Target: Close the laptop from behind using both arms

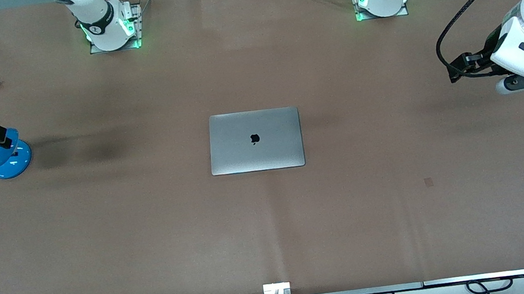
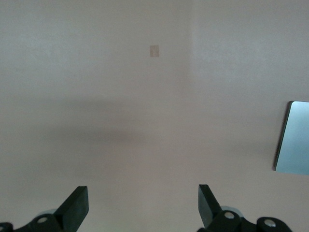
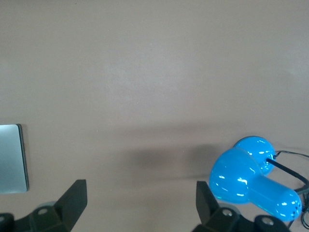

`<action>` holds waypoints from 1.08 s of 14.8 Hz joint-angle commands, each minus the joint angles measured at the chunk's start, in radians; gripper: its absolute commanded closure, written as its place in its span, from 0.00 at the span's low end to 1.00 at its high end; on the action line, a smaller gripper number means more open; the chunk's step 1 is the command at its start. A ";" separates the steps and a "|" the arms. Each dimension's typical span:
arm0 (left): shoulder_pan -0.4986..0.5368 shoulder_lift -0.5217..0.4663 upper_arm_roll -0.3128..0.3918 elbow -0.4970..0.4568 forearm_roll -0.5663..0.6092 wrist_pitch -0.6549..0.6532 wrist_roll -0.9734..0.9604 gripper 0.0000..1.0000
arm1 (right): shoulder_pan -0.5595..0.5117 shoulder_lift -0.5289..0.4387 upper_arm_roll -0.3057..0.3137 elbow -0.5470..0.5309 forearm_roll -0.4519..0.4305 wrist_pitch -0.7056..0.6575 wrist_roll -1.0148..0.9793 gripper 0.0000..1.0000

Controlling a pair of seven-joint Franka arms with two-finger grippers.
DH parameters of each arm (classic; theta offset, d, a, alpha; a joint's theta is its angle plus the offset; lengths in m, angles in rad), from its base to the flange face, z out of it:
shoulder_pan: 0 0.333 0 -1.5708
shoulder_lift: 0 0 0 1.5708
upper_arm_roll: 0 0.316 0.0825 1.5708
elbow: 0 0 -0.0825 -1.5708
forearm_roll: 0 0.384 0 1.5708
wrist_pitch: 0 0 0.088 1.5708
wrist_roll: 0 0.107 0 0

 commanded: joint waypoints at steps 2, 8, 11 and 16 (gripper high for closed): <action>-0.001 -0.044 -0.013 -0.012 0.017 -0.031 0.014 0.00 | -0.011 -0.025 0.015 -0.026 -0.012 -0.005 -0.018 0.00; 0.000 -0.043 -0.012 -0.020 0.015 -0.032 0.011 0.00 | -0.011 -0.023 0.017 -0.015 -0.001 -0.040 -0.018 0.00; 0.005 -0.035 -0.001 -0.017 -0.018 -0.017 0.011 0.00 | -0.011 -0.022 0.017 -0.015 -0.003 -0.040 -0.021 0.00; 0.008 -0.040 0.011 -0.023 -0.060 -0.020 -0.058 0.00 | -0.010 -0.025 0.019 -0.017 0.002 -0.053 -0.015 0.00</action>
